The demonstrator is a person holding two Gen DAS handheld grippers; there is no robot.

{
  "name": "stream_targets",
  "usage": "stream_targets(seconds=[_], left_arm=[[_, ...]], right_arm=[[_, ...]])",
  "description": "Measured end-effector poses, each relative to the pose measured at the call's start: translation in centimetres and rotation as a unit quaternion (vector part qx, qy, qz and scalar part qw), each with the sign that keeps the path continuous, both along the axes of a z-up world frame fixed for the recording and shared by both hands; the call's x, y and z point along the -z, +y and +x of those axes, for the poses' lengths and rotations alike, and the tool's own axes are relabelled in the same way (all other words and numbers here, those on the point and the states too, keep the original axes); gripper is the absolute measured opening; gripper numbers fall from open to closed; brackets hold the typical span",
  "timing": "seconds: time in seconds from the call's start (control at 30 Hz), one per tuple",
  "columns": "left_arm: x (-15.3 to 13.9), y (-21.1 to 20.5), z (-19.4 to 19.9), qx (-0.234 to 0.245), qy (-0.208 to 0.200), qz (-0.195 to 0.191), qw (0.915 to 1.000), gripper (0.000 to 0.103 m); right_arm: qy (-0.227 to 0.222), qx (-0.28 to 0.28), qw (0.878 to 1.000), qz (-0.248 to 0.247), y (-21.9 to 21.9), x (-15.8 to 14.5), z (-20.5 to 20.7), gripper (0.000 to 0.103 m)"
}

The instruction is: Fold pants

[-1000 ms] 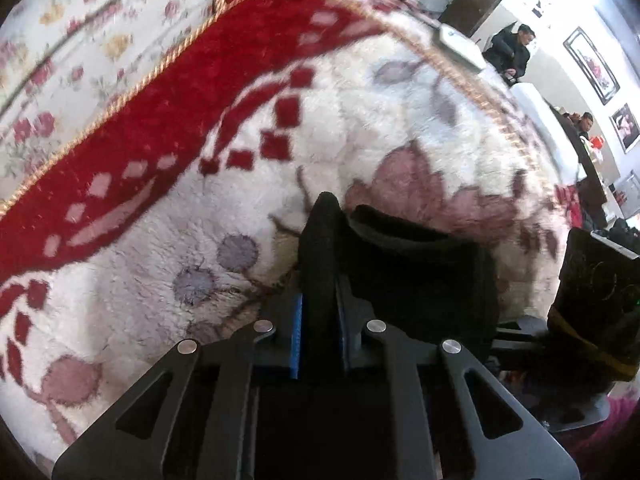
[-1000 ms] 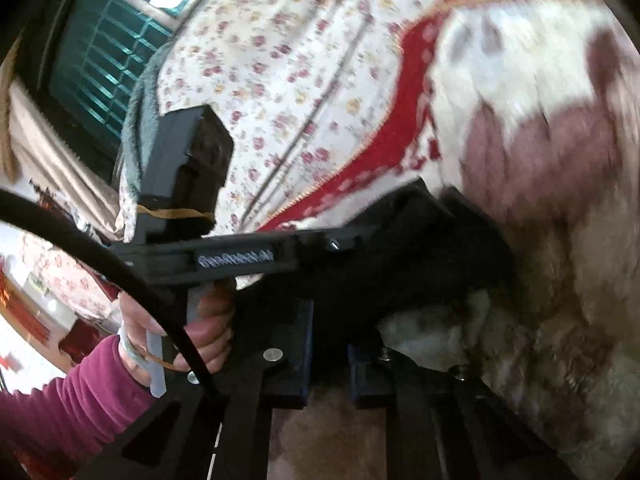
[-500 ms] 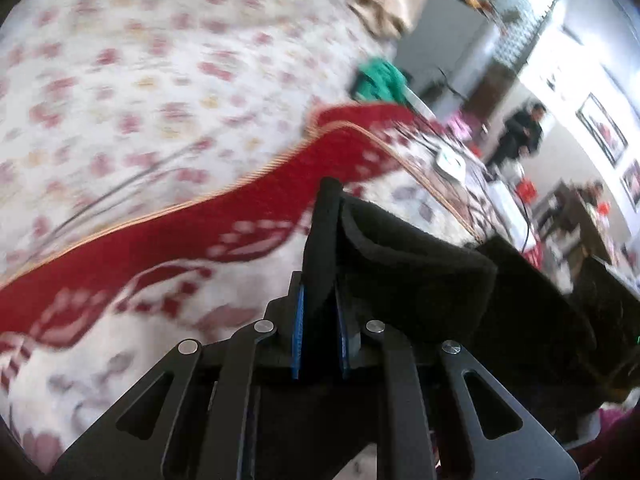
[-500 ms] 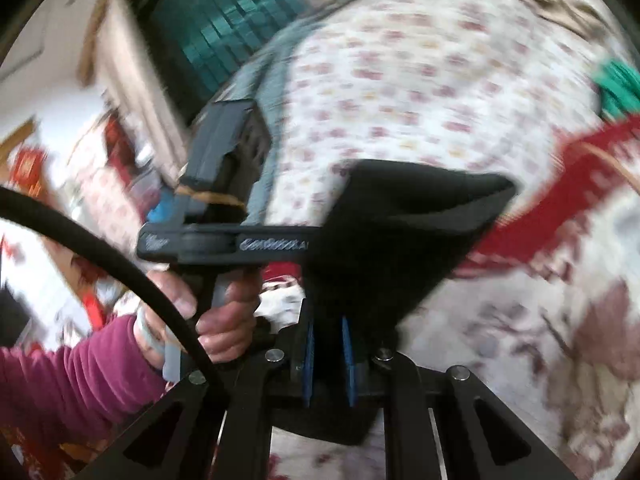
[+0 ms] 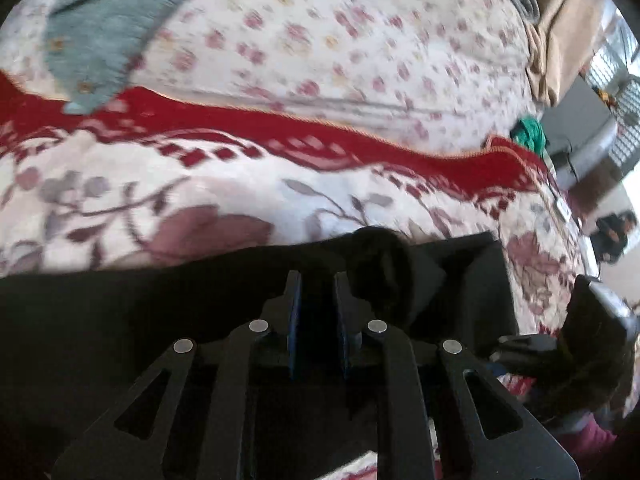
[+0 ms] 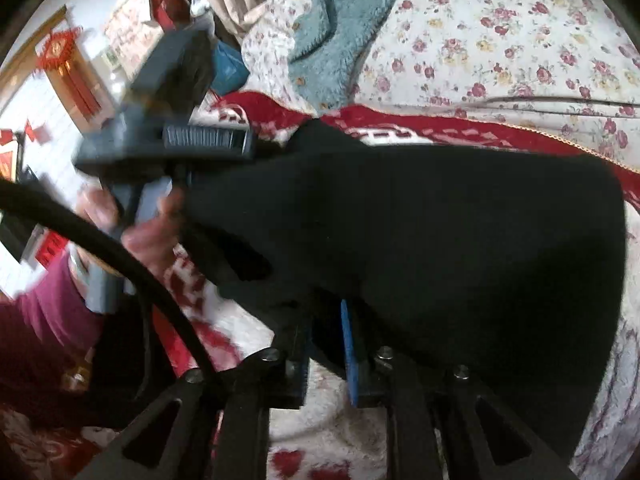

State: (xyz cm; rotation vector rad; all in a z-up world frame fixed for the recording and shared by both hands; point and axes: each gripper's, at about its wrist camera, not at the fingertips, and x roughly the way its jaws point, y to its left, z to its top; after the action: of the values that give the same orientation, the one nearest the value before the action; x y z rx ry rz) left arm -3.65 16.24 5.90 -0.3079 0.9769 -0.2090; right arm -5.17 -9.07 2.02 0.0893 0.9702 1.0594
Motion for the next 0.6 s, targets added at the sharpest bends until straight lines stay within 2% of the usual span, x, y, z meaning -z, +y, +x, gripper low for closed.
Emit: stream_targets(seconds=[0.03,0.07,0.13,0.23,0.33,0.47,0.53,0.6], left_arm=[[-0.2,0.5,-0.4,-0.007,-0.002,-0.009,0.9999,0.014],[-0.5,1.0,-0.8,-0.014,-0.006,-0.018,0.9997,0.020],[-1.2,1.1,-1.6,-0.024,-0.018,-0.031,0.9991,0.026],[-1.6,0.3,-2.4,-0.022,-0.027,-0.039,0.9986,0.026],[-2.2,-1.0,-2.9,-0.017,-0.038,-0.031,0.9987,0.026],[-2.0,-2.0,-2.0,-0.015,-0.033,-0.028,0.9989,0.026],[-1.6,-1.8,-1.5,-0.013,-0.027,-0.030,0.9991,0.031],[-1.3,-1.3,-1.3,-0.009,-0.028,-0.052,0.9982,0.038]], right_arm=[[0.006,0.007,1.000,0.008,-0.6,-0.6,0.2,0.034],[0.003,0.018,1.000,0.021,-1.7,-1.5,0.2,0.036],[-0.011,0.036,0.999,0.033,-2.9,-2.5,-0.2,0.036],[-0.022,0.064,0.997,0.039,-4.6,-3.4,0.3,0.036],[-0.019,0.084,0.995,0.040,-4.4,-3.4,1.8,0.036],[-0.006,0.088,0.994,0.066,-3.4,-4.1,2.7,0.036],[0.002,0.080,0.993,0.087,-3.1,-4.2,2.8,0.036],[0.010,0.071,0.994,0.081,-2.3,-3.9,3.0,0.037]])
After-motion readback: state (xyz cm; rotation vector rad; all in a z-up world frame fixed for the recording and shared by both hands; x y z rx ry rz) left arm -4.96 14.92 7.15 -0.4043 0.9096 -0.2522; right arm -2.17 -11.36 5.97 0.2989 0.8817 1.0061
